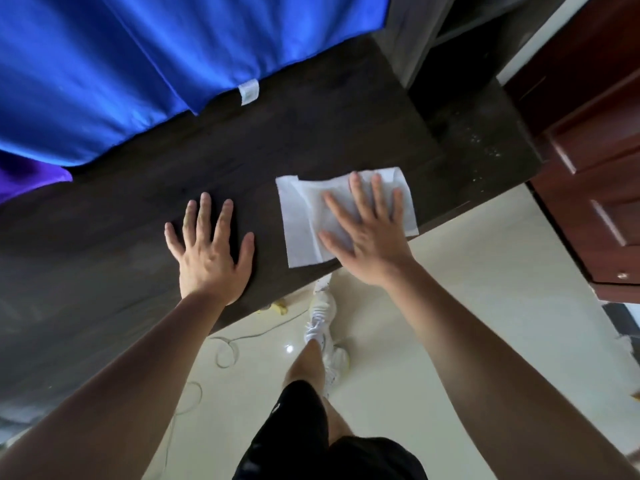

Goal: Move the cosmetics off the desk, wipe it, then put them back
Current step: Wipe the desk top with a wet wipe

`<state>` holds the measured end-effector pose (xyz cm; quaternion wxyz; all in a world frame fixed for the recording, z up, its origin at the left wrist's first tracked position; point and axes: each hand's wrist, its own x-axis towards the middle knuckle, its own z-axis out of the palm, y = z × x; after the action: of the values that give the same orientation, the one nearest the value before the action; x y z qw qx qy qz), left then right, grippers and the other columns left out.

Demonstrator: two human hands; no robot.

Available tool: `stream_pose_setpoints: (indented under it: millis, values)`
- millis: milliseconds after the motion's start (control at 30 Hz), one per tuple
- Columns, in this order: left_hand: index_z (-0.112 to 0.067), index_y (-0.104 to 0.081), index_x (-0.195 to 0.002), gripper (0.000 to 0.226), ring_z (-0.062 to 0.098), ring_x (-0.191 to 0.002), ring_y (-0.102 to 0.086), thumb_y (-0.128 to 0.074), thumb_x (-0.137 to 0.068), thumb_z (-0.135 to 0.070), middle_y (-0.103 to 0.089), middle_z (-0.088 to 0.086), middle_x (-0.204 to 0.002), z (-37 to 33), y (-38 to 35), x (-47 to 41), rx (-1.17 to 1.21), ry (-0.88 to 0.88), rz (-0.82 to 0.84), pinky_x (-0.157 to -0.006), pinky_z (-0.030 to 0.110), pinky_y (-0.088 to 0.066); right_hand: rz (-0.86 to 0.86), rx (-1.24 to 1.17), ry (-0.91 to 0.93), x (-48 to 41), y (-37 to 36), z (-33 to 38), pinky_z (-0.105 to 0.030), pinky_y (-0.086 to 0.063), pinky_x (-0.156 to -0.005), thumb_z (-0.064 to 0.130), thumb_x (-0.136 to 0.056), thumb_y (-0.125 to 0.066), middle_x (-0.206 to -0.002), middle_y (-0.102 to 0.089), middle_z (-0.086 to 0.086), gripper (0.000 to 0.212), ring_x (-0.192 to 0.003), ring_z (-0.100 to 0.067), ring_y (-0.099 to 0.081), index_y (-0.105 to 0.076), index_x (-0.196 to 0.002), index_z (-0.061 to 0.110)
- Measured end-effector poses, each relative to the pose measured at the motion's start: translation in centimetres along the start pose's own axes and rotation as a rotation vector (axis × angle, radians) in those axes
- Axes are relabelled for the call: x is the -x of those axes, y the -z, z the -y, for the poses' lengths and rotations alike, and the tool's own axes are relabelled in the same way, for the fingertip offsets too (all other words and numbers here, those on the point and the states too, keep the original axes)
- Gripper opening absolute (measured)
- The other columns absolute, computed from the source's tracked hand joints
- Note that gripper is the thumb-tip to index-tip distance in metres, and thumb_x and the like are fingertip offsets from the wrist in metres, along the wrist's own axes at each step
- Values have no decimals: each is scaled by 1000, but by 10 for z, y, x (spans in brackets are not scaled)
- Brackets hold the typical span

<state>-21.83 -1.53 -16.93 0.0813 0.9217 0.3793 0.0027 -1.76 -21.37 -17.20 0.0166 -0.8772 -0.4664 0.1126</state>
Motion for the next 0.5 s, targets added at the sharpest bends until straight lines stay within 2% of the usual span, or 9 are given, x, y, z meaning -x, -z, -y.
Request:
stream_pose_setpoints:
  millis: [167,333,433,500]
  values:
    - [-28,-25,-154,66,28,-151,-9,-28,-96,-60,-16,6,-164,-1,-2,-4,-36,10,19,-118,62,-4,-63,-15,-68,-14,0,-17,-67,0,-119,77,-94,-14,-169,5,-10,74,-154,-41,5,-3,-158,42]
    - [-27,-25,-154,66,30,-151,-10,-30,-95,-57,-17,8,-164,-6,3,-3,-31,21,39,-118,63,-3,93,5,-33,-69,22,-45,-66,10,-116,83,-89,-3,-165,26,-4,74,-151,-37,24,16,-152,49]
    - [-26,-27,-153,66,30,-151,-12,-32,-95,-56,-18,8,-163,-6,0,-3,-49,34,19,-117,63,-3,92,2,18,-97,24,-56,-63,18,-115,83,-88,-1,-164,29,-2,72,-150,-34,27,19,-151,52]
    - [-26,-27,-153,66,30,-151,-12,-33,-95,-55,-18,8,-163,-7,0,-4,-64,24,18,-117,62,-3,102,19,45,-105,26,-59,-63,17,-116,83,-89,-2,-164,29,-3,73,-150,-35,27,18,-151,51]
